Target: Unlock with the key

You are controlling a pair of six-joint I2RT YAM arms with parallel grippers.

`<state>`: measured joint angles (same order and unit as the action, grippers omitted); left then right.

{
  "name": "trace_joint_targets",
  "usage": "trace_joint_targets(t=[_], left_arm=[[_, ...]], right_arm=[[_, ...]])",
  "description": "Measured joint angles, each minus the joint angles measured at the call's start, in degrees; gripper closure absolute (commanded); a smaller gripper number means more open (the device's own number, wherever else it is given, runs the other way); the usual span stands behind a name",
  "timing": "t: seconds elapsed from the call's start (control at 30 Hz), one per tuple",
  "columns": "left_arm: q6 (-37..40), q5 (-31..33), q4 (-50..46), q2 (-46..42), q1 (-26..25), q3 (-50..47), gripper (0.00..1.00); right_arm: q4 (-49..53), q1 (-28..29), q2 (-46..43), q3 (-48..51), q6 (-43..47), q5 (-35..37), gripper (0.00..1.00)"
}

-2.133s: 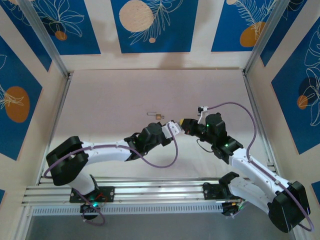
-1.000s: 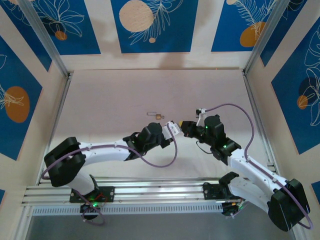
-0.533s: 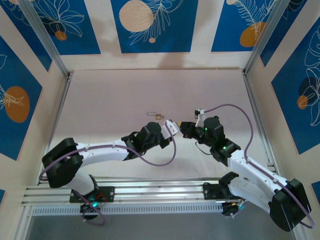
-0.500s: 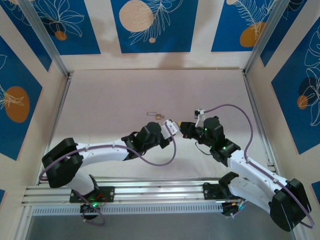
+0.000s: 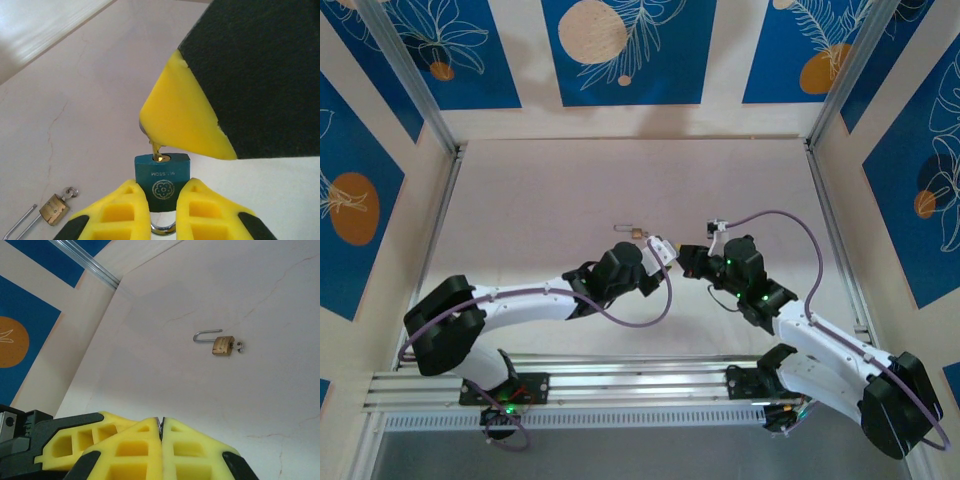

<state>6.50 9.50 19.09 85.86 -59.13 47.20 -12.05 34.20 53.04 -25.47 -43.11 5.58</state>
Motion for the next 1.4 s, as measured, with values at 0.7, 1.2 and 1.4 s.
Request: trace_joint_targets(t=[0.7, 1.2, 1.4], left_arm=[[0.94, -0.94, -3.78, -0.22, 0.52, 0.11, 1.00], [7.85, -2.45, -6.88, 1.53, 0.61, 7.96, 1.00], [9.27, -2.67, -10.82, 3.28, 0.61, 8.00, 1.00]], right_arm=[[-4.96, -1.14, 3.10, 2.49, 2.99, -7.10, 1.00], [14.84, -9.68, -4.37, -7.21, 5.49, -13.44, 0.63], [19.63, -13.03, -4.98, -7.21, 5.62, -14.97, 0.66]])
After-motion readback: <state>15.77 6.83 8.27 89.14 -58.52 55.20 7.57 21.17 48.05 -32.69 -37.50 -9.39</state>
